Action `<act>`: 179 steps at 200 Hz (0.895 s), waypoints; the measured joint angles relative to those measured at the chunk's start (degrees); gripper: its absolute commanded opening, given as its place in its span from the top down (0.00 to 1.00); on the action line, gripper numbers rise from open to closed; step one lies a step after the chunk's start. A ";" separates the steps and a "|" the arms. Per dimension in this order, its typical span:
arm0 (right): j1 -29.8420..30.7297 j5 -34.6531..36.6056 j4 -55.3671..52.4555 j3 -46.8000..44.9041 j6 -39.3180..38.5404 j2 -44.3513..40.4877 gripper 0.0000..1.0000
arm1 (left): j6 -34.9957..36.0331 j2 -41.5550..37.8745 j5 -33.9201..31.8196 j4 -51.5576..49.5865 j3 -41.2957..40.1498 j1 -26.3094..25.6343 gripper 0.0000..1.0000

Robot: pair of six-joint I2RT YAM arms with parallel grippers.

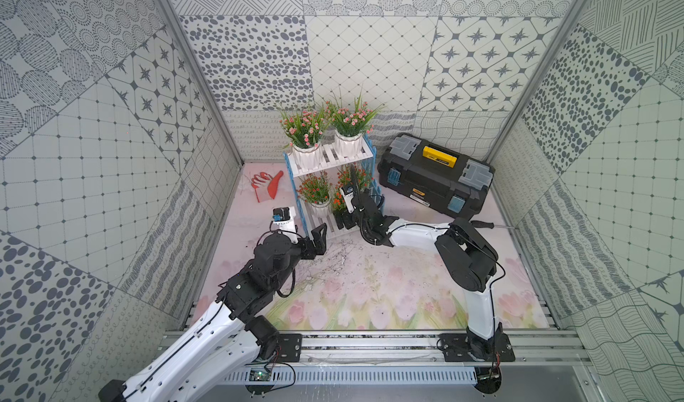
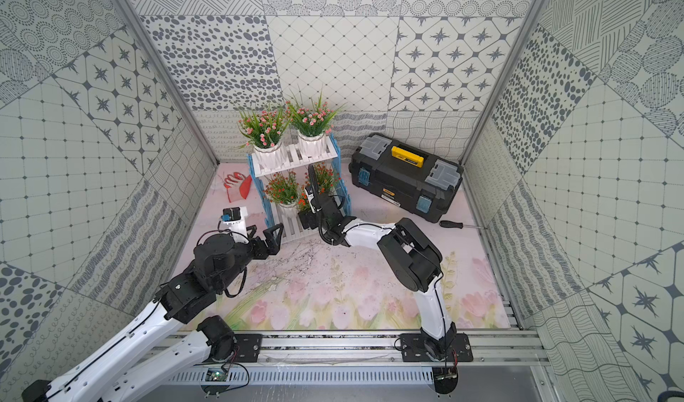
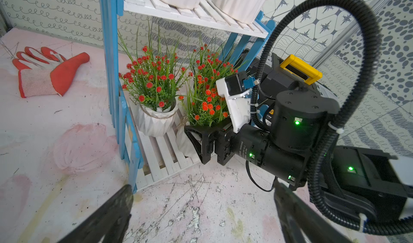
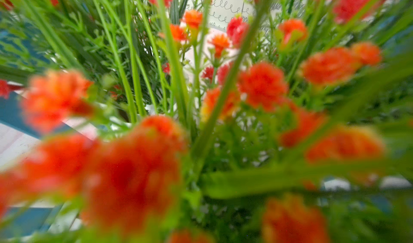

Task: Place the baby's breath potted plants on the rack by color
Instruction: Place the baby's breath potted plant on the rack.

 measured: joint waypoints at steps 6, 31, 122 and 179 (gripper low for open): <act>-0.04 -0.24 -0.04 -0.28 0.02 -0.39 0.02 | 0.00 0.04 -0.02 0.00 0.00 0.00 0.02; -0.15 -1.18 0.09 -1.57 0.07 -2.19 0.02 | 0.00 0.26 -0.02 0.02 -0.11 0.20 0.02; -0.15 -5.11 0.39 -8.55 0.85 -10.38 0.02 | 0.00 1.25 0.02 0.07 -1.44 1.36 0.02; -0.15 -8.57 -2.16 -13.42 1.36 -23.89 0.02 | -0.09 1.79 0.72 0.07 -1.90 2.60 0.02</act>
